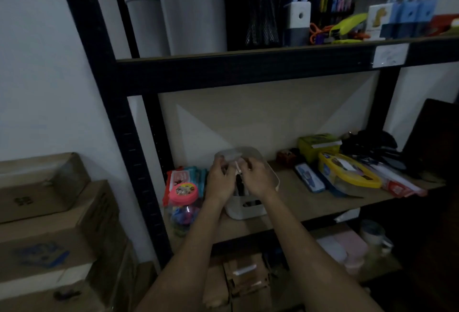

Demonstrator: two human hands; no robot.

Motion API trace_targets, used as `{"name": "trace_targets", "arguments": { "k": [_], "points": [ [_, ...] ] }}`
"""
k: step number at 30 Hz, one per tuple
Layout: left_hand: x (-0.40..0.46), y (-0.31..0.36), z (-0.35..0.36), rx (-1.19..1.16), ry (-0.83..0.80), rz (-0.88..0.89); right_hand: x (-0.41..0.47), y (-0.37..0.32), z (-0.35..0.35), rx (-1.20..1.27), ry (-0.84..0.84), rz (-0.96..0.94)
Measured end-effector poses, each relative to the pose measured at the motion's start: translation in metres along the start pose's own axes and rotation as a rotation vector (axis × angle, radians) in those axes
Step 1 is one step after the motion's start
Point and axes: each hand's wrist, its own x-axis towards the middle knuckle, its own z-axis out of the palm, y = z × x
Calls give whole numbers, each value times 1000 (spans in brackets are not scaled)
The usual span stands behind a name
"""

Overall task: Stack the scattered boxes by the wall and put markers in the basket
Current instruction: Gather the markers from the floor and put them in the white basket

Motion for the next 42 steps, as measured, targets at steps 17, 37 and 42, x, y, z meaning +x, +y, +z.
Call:
{"name": "trace_targets", "arguments": {
  "k": [17,37,42],
  "points": [
    [-250,-122,-124,341,-127,175,-252,61,93,-314,206,-131],
    [-518,-526,-99,488,-319,-452,-486,406,316,-340,-336,468],
    [-571,-657,-43,472,-335,-520,-527,538,385,-315,-381,585]
  ]
}}
